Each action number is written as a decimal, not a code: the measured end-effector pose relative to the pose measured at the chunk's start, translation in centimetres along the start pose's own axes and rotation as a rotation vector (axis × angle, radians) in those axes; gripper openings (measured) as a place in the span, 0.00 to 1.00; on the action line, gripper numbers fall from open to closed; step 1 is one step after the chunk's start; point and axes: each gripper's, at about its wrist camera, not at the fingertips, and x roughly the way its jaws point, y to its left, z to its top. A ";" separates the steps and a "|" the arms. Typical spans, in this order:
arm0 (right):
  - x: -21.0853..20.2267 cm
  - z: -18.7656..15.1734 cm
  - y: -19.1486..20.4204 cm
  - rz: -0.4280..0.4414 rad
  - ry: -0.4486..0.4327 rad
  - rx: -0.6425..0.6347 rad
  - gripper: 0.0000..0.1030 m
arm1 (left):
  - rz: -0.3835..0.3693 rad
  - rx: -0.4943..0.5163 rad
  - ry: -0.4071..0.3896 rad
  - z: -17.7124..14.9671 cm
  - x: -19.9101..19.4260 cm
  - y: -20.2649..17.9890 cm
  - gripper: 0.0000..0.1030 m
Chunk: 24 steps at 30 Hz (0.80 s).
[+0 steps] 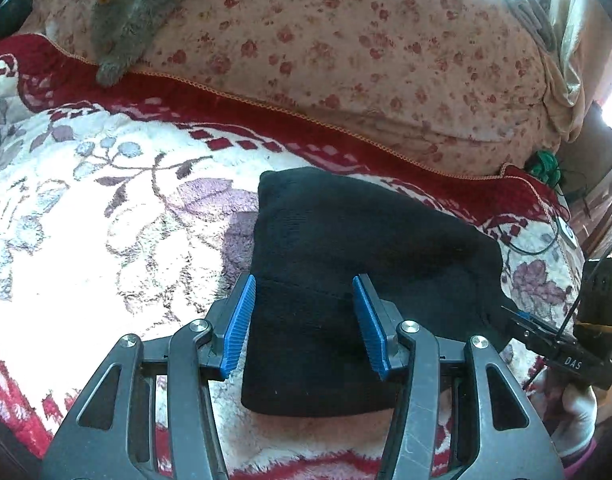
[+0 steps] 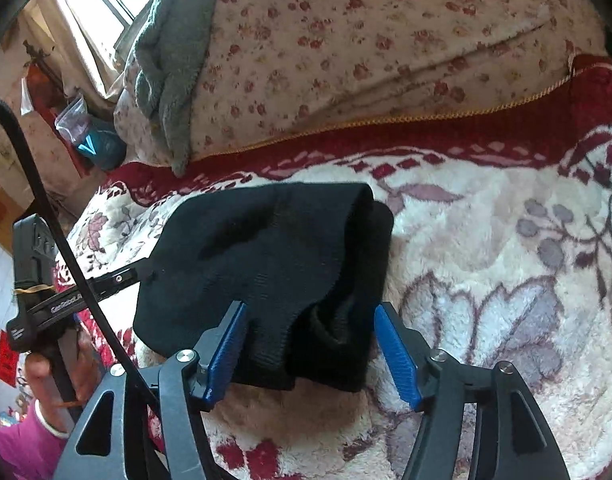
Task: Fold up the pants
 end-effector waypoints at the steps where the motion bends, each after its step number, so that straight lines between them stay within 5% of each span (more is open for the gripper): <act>1: 0.1 0.1 -0.3 0.015 0.002 0.012 0.64 | 0.001 0.001 0.002 0.0 0.2 0.1 0.49; 20: 4.7 2.1 -3.6 0.278 0.055 0.161 0.72 | -0.179 -0.025 0.089 1.6 4.5 1.5 0.73; 24: 5.3 1.8 -3.4 0.315 0.022 0.132 0.60 | -0.225 -0.053 0.076 1.5 5.1 1.8 0.73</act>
